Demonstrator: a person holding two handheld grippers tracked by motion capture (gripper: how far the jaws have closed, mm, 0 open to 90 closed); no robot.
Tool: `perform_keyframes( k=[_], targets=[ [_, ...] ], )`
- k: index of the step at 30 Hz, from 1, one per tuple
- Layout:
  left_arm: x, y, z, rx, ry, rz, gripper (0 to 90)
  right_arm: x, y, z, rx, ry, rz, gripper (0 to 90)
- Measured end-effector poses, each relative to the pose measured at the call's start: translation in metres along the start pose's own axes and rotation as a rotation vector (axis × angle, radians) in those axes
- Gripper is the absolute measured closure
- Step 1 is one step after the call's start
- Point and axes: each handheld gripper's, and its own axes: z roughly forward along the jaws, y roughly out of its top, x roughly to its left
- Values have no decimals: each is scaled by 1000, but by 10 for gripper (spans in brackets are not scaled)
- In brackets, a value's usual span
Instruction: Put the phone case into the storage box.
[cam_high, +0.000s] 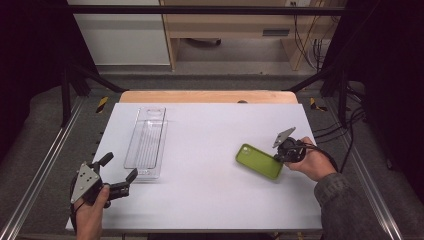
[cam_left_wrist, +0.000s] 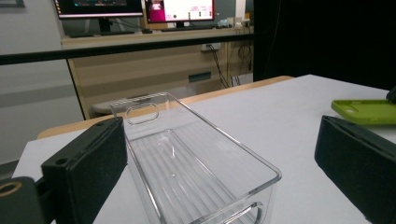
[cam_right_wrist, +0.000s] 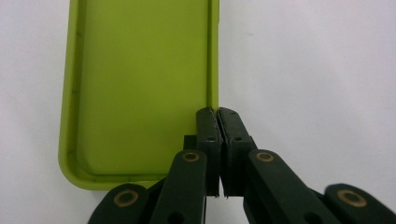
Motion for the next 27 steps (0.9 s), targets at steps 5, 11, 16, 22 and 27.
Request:
perform_keyframes(
  k=[5, 11, 16, 22, 27],
  targets=[
    [-8, 17, 10, 75, -9, -31, 22, 7, 4, -10, -32, -44, -8, 880],
    [-21, 43, 27, 135, -20, -14, 20, 16, 12, -26, -85, -110, -14, 880],
    [-31, 60, 42, 170, -33, 2, 26, 26, 21, -38, -120, -166, -32, 881],
    [-40, 71, 55, 193, -36, -3, 31, 36, 27, -47, -146, -190, -53, 881],
    [-47, 78, 63, 217, -37, -14, 33, 39, 28, -52, -154, -213, -61, 881]
  ],
)
